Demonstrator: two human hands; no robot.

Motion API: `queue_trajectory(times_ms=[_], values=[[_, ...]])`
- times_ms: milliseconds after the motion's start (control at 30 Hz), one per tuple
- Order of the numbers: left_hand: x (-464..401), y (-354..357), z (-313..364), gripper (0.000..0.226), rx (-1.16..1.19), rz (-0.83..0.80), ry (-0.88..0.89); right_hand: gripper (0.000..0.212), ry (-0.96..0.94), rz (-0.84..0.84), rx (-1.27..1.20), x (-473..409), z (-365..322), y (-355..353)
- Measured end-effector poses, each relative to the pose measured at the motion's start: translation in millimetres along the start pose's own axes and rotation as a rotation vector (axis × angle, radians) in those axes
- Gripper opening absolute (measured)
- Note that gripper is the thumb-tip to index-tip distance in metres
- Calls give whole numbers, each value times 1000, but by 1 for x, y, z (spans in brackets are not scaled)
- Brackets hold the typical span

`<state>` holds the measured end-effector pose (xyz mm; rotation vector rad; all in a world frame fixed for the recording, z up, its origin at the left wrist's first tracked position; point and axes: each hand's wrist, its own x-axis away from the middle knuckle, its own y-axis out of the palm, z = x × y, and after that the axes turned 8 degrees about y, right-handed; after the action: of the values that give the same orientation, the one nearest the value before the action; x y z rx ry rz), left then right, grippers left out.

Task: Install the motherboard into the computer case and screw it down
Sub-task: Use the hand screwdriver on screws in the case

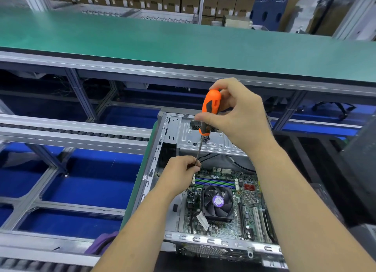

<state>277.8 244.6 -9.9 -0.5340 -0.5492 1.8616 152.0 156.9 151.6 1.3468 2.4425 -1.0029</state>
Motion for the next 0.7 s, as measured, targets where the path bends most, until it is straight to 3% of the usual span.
queue_trajectory(times_ms=[167,433,700], values=[[-2,-1,0,16,-9,-4,18,69,18,-250,-112,5,3,1],[-3,1,-2,8,-4,14,-12,61,0,-85,-18,-2,7,1],[-1,-2,1,10,-39,33,10,64,-13,-248,-22,-3,2,-1]])
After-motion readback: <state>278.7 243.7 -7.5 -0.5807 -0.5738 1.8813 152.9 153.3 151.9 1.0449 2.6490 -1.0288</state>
